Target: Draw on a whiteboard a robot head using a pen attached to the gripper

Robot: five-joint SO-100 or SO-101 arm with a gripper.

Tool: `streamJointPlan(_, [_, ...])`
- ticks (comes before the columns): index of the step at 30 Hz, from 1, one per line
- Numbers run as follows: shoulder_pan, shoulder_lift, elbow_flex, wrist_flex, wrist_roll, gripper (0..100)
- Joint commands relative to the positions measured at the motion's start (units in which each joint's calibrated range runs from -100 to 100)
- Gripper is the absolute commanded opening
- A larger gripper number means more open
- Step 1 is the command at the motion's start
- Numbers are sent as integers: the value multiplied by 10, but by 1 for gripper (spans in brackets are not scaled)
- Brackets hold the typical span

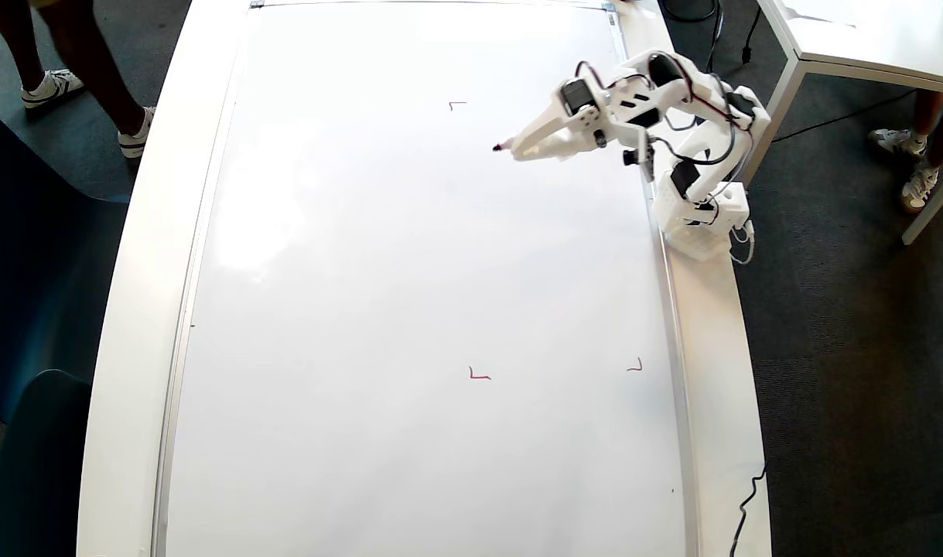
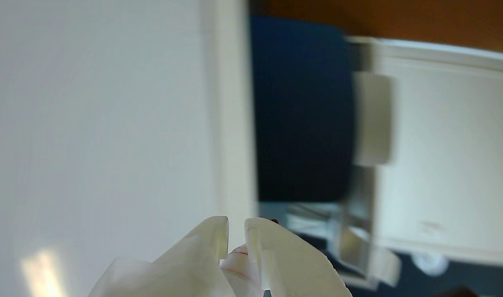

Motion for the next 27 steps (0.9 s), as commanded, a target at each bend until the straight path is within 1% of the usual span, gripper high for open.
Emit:
streamJointPlan(1, [-43,101,-88,95,-3,1])
streamJointPlan(2, [-56,146,-108,135,-3,1])
streamJointPlan(4, [-68,190,-120,169,-3,1])
streamJointPlan(7, [-74,266,-123,193,-3,1])
streamJointPlan(15, [-74,373,-159,188,-3,1])
streamJointPlan(21, [-88,470,-278,188,2,1])
streamJointPlan(27, [-105,538,-341,194,2,1])
